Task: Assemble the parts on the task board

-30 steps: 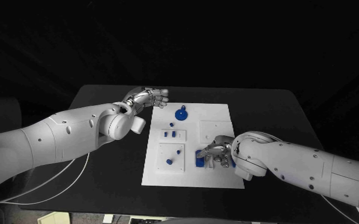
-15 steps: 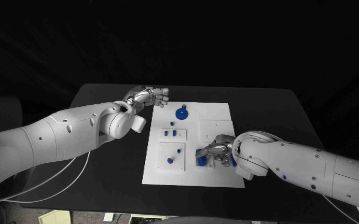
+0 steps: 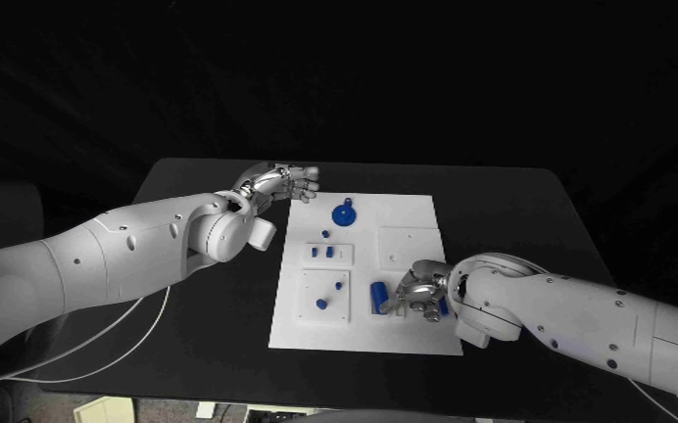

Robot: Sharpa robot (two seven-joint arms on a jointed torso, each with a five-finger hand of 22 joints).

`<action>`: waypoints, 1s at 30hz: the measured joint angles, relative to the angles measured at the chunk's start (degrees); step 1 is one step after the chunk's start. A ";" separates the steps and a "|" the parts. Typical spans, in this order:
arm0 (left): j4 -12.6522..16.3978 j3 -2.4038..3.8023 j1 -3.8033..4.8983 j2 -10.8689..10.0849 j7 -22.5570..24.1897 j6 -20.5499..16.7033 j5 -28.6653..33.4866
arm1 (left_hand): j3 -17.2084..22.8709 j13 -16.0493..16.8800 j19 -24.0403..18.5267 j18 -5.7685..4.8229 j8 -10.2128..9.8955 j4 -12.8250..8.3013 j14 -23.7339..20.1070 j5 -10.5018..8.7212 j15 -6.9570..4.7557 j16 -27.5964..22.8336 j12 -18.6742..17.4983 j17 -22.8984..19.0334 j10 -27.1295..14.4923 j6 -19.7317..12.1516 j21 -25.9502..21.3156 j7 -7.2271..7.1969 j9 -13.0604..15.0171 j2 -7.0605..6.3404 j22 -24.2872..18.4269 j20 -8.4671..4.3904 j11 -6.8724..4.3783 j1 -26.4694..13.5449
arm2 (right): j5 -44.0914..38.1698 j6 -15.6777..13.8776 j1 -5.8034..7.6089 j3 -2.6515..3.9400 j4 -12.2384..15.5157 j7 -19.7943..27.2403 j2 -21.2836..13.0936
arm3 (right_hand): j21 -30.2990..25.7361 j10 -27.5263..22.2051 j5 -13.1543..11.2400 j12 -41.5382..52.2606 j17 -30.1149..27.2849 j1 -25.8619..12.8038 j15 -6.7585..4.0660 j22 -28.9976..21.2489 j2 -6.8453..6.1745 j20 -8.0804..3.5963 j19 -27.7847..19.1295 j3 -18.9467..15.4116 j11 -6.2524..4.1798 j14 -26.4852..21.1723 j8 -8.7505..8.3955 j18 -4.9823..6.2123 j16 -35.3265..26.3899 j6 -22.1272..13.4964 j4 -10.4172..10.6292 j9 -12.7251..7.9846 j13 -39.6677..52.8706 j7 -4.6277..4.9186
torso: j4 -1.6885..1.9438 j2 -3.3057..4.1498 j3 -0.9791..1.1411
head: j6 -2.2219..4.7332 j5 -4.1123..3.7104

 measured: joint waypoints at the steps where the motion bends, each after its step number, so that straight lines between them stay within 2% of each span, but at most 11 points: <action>1: -0.01 0.00 0.00 0.01 0.00 0.00 0.00 | 0.00 0.00 0.00 0.00 0.00 0.00 0.00 0.00 0.00 0.00 0.00 0.02 0.00 0.00 0.00 0.00 0.00 0.00 0.00 0.00 0.00 0.00 | -0.01 0.06 -0.04 0.00 0.00 0.07 0.02 | 0.00 0.00 0.00 0.00 0.00 0.35 0.00 0.00 0.35 0.09 0.09 0.00 0.00 0.00 0.00 0.00 0.00 0.00 0.00 0.00 0.00 0.00 | -0.02 0.00 0.00 | -0.01 0.01; 5: -0.05 0.00 0.00 0.08 0.00 0.00 0.00 | 0.00 -0.05 0.00 0.00 0.00 0.00 0.00 0.00 0.00 0.00 0.00 0.06 0.00 0.00 0.00 0.00 0.00 0.19 0.00 0.00 0.00 -0.19 | -0.04 0.13 -0.12 0.00 -0.10 0.29 0.14 | 0.00 0.00 0.00 -0.01 0.06 1.62 0.00 0.00 1.71 0.20 0.21 0.91 0.00 0.00 0.00 0.00 0.00 0.00 0.27 0.00 0.00 0.00 | -0.03 0.00 0.00 | -0.04 0.01; 9: -0.09 0.00 0.00 0.11 -0.02 0.02 0.00 | 0.00 -0.05 0.00 -0.02 0.00 0.00 0.00 0.00 0.00 -0.22 0.00 0.06 0.00 0.00 0.00 0.00 0.00 0.19 0.00 0.00 0.00 -0.19 | -0.07 0.13 -0.16 0.00 -0.16 0.50 0.23 | 0.00 0.00 0.00 -0.02 0.06 1.63 0.00 0.00 4.40 0.41 0.41 2.00 0.00 0.00 0.00 0.01 0.00 0.00 0.45 -0.01 0.00 0.00 | 0.00 0.00 0.01 | -0.09 -0.05; 13: -0.11 0.00 0.00 0.12 -0.04 0.05 0.00 | 0.00 -0.05 0.00 -0.03 0.00 0.00 0.00 0.00 0.00 -0.22 0.00 0.13 0.00 0.00 0.00 0.00 0.00 0.19 -0.01 0.00 0.00 -0.19 | -0.10 0.31 -0.18 0.00 -0.25 0.61 0.49 | 0.00 0.23 0.00 -0.03 0.06 0.78 0.01 0.00 7.74 0.41 0.41 3.26 -0.23 0.01 0.28 0.01 0.00 0.00 1.59 0.00 -0.01 0.00 | 0.04 0.00 0.01 | -0.14 -0.09; 15: -0.13 0.00 0.00 0.16 -0.07 0.08 0.00 | 0.00 -0.05 0.00 -0.05 0.00 0.00 0.00 0.00 0.00 -0.22 0.00 0.13 0.00 0.00 0.00 0.00 0.00 0.33 0.01 0.00 0.00 -0.33 | -0.16 0.83 -0.18 0.00 -0.42 0.59 0.64 | 0.00 0.43 0.00 -0.14 0.05 0.50 0.02 0.00 8.78 0.45 0.38 4.22 -0.43 0.02 0.33 0.01 0.00 0.00 1.82 0.06 -0.01 0.00 | 0.05 0.00 -0.01 | -0.14 -0.10; 20: -0.15 -0.01 0.00 0.34 -0.16 0.20 0.00 | 0.00 -0.10 0.00 -0.14 0.00 0.00 0.00 0.00 0.00 -0.22 0.00 0.21 0.00 0.00 -0.23 0.00 -0.05 0.53 0.06 0.00 0.00 -0.53 | -0.45 1.90 -0.19 0.00 -0.68 0.37 1.11 | 0.01 0.43 0.00 -0.15 0.16 -0.69 0.03 0.00 9.94 0.93 0.30 7.74 -0.43 0.03 0.32 0.05 0.00 0.01 2.30 -0.30 -0.01 -0.01 | 0.07 0.00 -0.03 | -0.18 -0.10; 25: -0.29 -0.02 0.00 0.39 -0.22 0.28 0.00 | 0.00 -0.10 0.00 -0.31 0.00 0.00 0.00 0.00 0.00 -0.22 0.00 0.21 0.00 0.00 -0.23 0.00 -0.05 0.53 0.06 0.00 0.00 -0.53 | -0.75 2.77 -0.30 -0.01 -0.68 0.25 1.37 | 0.01 0.64 0.00 -0.36 0.19 -1.59 -0.07 0.00 9.14 1.14 0.50 10.02 -0.64 0.31 0.31 0.11 0.00 0.02 1.26 -0.36 0.15 -0.02 | 0.04 0.01 -0.04 | -0.26 -0.05; 30: -0.29 -0.02 0.00 0.38 -0.27 0.32 0.00 | 0.00 -0.10 0.00 -0.33 0.00 0.00 0.00 0.00 0.00 -0.22 0.00 0.21 0.00 0.00 -0.23 0.00 -0.05 0.53 0.05 0.00 0.00 -0.53 | -1.11 3.30 -0.32 -0.01 -0.66 0.14 1.40 | 0.01 0.64 0.00 -0.36 0.23 -1.65 -0.06 0.00 9.08 1.14 0.50 10.68 -0.64 0.34 0.31 0.22 0.00 0.03 0.69 -0.36 0.19 -0.02 | 0.05 0.02 -0.04 | -0.37 -0.03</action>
